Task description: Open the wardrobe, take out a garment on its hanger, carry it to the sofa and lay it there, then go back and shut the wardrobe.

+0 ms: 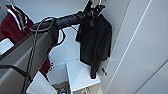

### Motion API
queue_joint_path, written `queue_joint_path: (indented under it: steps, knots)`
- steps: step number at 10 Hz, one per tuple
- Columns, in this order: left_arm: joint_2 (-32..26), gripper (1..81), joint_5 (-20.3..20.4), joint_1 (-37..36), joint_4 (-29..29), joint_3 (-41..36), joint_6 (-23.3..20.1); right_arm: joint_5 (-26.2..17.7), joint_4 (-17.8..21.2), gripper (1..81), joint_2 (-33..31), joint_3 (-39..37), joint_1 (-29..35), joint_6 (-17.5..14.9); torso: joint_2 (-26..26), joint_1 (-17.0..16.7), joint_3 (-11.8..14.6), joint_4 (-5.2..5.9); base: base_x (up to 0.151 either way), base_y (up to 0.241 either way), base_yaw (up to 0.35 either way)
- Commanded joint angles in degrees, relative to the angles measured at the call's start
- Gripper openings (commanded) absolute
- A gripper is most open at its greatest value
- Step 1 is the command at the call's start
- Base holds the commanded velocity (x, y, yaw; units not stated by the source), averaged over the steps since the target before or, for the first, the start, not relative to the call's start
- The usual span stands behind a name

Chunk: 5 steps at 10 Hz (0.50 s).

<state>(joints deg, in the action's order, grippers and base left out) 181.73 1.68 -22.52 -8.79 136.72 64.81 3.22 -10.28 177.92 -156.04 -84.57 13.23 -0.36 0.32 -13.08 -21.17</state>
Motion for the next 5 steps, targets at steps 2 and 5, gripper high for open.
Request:
queue_joint_path:
  steps: [2, 5]
  knots:
    - [-0.48, 81.1, 3.5, -11.98, -0.26, -3.38, 0.15, -3.31, 0.44, 81.1, 0.17, 0.04, 1.46, 0.04, 0.0, 0.0, 0.0, 0.0, 0.0, 0.0, 0.0]
    - [-1.19, 81.1, 4.21, -11.98, -0.88, -3.03, 0.15, -3.31, 0.43, 81.1, 0.18, 0.04, 1.28, 0.04, 0.0, 0.0, 0.0, 0.0, 0.0, 0.0, 0.0]
